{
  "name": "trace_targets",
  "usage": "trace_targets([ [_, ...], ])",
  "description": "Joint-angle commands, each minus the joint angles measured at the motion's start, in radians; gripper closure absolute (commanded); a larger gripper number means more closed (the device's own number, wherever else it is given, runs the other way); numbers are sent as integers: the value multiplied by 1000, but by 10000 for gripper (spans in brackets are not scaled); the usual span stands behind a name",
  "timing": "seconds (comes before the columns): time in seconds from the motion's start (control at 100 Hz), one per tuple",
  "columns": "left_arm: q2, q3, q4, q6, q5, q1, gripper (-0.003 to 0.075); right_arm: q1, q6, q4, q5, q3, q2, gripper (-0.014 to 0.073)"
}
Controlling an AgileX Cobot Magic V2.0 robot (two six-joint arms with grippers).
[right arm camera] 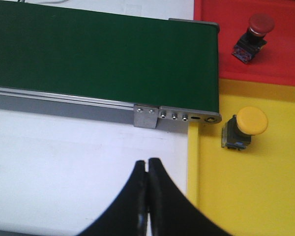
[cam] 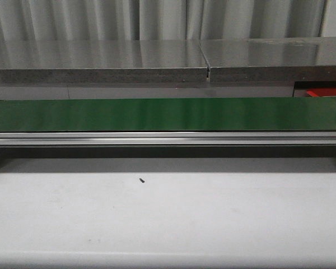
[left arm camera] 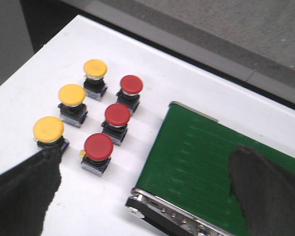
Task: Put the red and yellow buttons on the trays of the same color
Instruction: 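Grasp another red push-button from the grid with the left gripper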
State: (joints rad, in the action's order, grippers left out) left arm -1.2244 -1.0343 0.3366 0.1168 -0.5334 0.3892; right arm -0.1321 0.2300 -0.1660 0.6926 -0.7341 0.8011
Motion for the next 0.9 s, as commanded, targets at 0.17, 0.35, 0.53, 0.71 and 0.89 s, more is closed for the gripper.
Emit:
trace_targets([
  [0.17,-227,-136,-15,-3,17,26,68,-1,7,0,-51,-25,-8,660],
  [0.35,-370,-207,-46,-3,-21,26,68,-1,7,0,-51,-25,-8,660],
  [0.53,-463,-268,-66,-3,-52,26,68,-1,7,0,-51,-25,-8,660],
  [0.71,-536,-306,-78,-3,-70,26,68,-1,7,0,-51,-25,-8,660],
  [0.89,-604,-353,-80,-2,-92,26,68,-1,7,0,-51,-25,-8,660],
])
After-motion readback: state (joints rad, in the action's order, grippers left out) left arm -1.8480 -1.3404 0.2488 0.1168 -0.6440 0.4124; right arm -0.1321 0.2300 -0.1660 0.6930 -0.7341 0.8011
